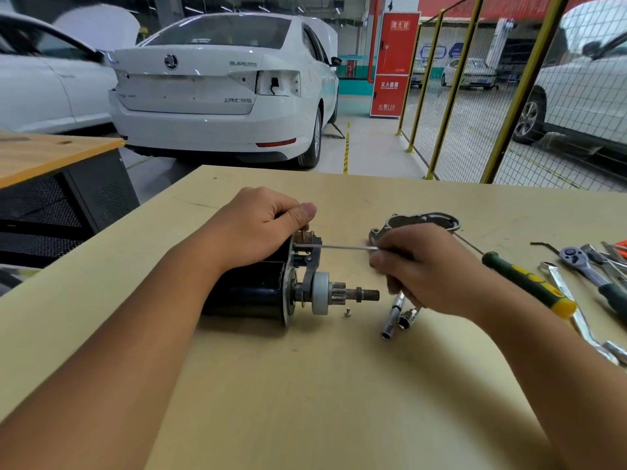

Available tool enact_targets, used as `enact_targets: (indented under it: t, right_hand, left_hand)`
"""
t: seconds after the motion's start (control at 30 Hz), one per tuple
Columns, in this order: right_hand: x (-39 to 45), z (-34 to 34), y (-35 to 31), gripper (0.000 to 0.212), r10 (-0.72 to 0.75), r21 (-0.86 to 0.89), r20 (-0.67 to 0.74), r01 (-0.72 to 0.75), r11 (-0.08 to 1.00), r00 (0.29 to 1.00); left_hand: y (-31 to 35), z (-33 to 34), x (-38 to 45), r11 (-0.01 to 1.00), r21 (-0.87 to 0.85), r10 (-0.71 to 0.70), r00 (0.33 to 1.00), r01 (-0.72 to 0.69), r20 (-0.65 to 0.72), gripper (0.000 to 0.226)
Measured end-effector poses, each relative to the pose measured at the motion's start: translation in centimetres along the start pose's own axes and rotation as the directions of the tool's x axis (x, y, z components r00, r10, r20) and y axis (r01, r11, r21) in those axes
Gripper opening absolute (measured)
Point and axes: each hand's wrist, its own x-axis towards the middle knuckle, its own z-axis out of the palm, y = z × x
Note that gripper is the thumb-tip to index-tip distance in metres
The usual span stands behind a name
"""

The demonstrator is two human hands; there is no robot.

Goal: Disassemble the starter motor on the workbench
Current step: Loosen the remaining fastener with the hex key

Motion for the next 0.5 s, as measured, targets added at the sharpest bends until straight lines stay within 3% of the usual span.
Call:
enact_targets:
  t: [0.03,0.07,0.23,0.37,0.5]
  right_hand:
    - [0.1,0.3,0.0,0.023,-0.046,-0.147,-0.019,0.043,0.988,0.999]
    - [0.1,0.5,0.0,0.020,-0.059,-0.169,-0.026,0.054,0.984,0.998]
    - [0.4,1.4,0.7,0.014,0.077,0.161,-0.061,-0.066,0.985,0.995]
    - [0.5,1.6,0.6,0.014,0.090,0.219,-0.132,-0.060,0.974,0.987]
    - [0.8,1.5,0.4,0.020,0.186,0.493,-0.169,-0.080,0.866,0.968]
  left_hand:
    - [0.0,0.0,0.0,1.000,-0.001,-0.003,1.000,0.003,0.002,0.080]
    - [0.0,0.0,0.1,1.000,-0.003,-0.008,1.000,0.008,0.003,0.078]
    - [0.1,-0.1,0.0,0.999,-0.009,-0.035,0.999,0.035,-0.015,0.066]
    - [0.1,-0.1,0.0,0.999,-0.004,-0.035,0.999,0.035,-0.012,0.068]
    - [0.1,-0.1,0.0,0.999,-0.011,-0.032,0.999,0.032,-0.011,0.067]
